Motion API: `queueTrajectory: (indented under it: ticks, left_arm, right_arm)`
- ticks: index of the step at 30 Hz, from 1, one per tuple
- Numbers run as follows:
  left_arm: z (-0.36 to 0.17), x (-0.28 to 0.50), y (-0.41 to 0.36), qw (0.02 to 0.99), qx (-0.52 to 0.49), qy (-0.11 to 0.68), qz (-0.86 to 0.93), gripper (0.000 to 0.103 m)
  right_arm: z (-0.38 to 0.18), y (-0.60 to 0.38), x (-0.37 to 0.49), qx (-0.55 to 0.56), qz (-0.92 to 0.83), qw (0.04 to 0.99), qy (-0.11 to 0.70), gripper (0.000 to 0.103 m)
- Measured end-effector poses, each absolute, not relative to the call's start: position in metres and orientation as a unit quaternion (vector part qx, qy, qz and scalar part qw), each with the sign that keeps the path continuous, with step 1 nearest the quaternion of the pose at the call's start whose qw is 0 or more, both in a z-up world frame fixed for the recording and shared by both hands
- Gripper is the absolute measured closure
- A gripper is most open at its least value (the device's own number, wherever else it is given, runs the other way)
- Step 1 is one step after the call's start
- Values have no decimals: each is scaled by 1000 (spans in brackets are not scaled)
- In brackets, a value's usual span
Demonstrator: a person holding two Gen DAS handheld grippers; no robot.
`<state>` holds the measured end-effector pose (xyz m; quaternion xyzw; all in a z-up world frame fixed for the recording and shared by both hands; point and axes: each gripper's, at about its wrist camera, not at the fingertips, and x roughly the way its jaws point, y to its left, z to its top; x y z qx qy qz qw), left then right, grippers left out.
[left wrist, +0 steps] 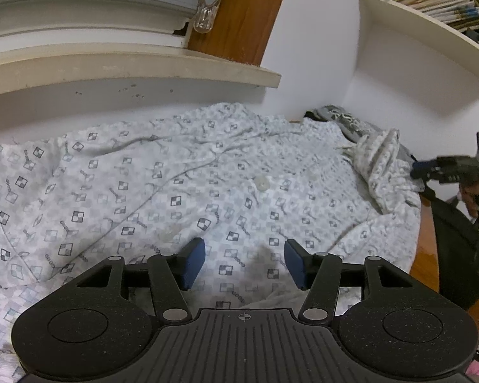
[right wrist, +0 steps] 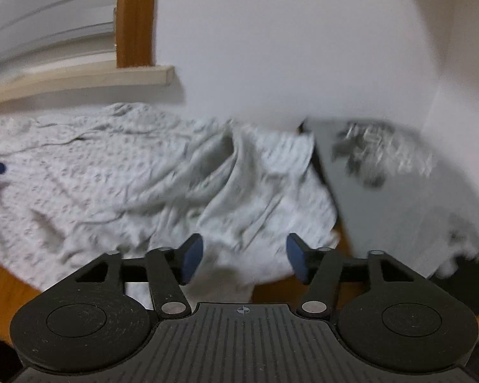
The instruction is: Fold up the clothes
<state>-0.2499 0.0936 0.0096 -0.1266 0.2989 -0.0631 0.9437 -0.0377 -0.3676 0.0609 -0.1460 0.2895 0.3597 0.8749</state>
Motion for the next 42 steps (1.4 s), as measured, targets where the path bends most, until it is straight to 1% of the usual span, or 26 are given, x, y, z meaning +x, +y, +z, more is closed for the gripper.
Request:
queueTrajectory:
  ticks: [2,3,4,6,7,8,9,10,11,17,26,27,28,29,30,31,32,36,38,40,42]
  left_arm:
    - [9,-250,95,943,-128,299,-64,43]
    - [9,-250,95,943,-130,299,-65,43]
    - [9,-251,96,943,-131,299,-65,43]
    - [9,-250,95,943,-131,299,-65,43]
    - [9,-250,95,943,-131,299,-65,43]
    - [9,-250,95,943,-130,299,-66,42]
    - [9,-250,95,943,-131,299,-67,42]
    - [9,-250,96,943,-133,299,-67,42]
    - [9,-250,96,943,-134,298,-66,42]
    - [9,-251,93,944,-128,299,-61,42]
    - [10,-252,96,943,-136,298,-59,42]
    - [10,-252,96,943,-137,298,-59,42]
    - [10,-252,97,943,-138,298,-59,42]
    - [10,-252,96,943,-137,298,-58,42]
    - [10,-252,96,943,-136,298,-59,41]
    - [10,-252,96,943,-135,298,-59,40]
    - [10,-252,95,943,-134,298,-61,38]
    - [10,-252,94,943,-133,298,-60,37]
    - [10,-252,94,943,-134,298,-61,37]
    - [10,-252,95,943,-136,298,-62,37]
    - [10,-252,96,942,-140,297,-63,37]
  right_arm:
    - [55,-367,-40,-135,382,867,291,34]
    - [51,-359,-40,-137,388,864,289,33]
    - [51,-356,-41,-144,392,862,289,33]
    - [48,-345,-39,-162,388,857,299,35]
    - [46,-339,-37,-171,385,853,307,43]
    - [44,-334,-34,-176,388,848,315,67]
    - [44,-329,-33,-186,395,842,316,74]
    - [46,-325,-33,-202,393,843,307,79]
    - [49,-322,-33,-209,390,846,298,86]
    - [88,-288,-8,-234,358,874,231,87]
    - [168,-236,29,-221,329,916,64,91]
    - [172,-234,32,-214,328,919,54,91]
    - [167,-240,33,-205,334,918,66,88]
    - [163,-246,34,-196,340,917,78,78]
    - [158,-251,35,-187,346,915,90,71]
    - [153,-257,36,-178,351,914,102,56]
    - [148,-262,37,-169,357,912,114,48]
    - [128,-285,42,-132,379,902,161,46]
    - [119,-296,44,-113,389,895,184,41]
    - [113,-311,36,-93,405,887,200,40]
    - [109,-329,22,-73,422,878,211,36]
